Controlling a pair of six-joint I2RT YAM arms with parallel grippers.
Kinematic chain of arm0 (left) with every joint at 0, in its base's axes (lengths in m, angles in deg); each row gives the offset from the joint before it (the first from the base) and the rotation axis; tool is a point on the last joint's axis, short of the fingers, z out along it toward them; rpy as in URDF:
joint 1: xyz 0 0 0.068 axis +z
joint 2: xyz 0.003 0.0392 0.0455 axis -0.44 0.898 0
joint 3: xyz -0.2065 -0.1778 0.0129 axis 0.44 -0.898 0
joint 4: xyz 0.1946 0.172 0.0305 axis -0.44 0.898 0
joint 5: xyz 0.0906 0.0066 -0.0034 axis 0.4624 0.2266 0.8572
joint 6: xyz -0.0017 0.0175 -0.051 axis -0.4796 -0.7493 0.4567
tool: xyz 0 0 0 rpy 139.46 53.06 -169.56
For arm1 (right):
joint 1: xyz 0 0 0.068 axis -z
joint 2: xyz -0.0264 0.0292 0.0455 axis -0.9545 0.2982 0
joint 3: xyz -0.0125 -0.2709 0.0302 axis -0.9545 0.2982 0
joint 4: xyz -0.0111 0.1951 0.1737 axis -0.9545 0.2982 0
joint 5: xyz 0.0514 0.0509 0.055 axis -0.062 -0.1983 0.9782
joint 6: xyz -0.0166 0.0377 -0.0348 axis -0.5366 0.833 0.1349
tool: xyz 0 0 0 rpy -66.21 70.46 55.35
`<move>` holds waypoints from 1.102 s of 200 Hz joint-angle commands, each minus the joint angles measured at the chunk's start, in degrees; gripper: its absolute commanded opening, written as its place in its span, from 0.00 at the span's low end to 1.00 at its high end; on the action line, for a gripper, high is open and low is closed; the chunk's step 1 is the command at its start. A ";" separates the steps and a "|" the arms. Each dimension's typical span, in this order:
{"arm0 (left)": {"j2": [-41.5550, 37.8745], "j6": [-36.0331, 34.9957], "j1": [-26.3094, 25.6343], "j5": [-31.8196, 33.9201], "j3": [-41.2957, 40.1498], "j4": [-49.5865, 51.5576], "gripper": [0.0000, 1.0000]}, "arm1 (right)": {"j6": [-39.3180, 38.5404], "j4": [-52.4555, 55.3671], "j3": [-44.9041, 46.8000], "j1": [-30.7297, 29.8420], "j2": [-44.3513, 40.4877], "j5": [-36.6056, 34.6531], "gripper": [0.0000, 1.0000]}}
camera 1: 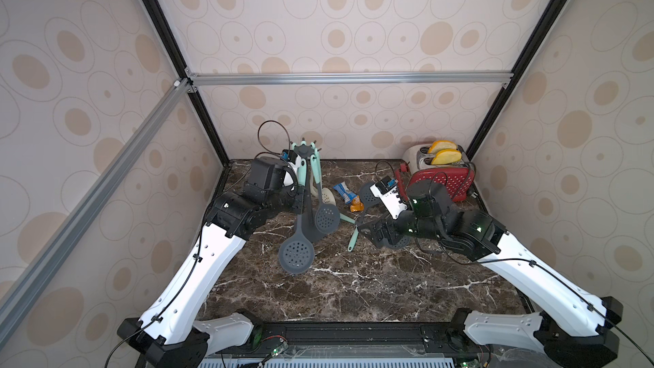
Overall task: Hang the skimmer on the kitchen utensil rack
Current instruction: Hang the skimmer on the rack.
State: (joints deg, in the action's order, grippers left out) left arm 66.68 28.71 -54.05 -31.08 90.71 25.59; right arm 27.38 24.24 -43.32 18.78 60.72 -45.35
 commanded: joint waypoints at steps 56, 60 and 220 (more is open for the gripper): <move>0.59 -1.24 5.57 -11.47 -1.49 -4.40 0.00 | -0.20 -3.22 1.02 0.18 -0.67 3.45 1.00; 0.84 -1.57 5.66 -11.91 -1.42 -4.57 0.00 | -0.24 -3.15 1.01 0.25 -0.65 3.42 1.00; -3.50 -6.58 5.67 -3.22 -4.70 -9.97 0.72 | 3.88 -0.06 6.96 0.18 -6.24 -10.69 1.00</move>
State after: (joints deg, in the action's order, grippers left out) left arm 67.45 22.53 -48.69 -35.30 84.55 14.69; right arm 29.37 22.06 -38.05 18.78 56.48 -48.43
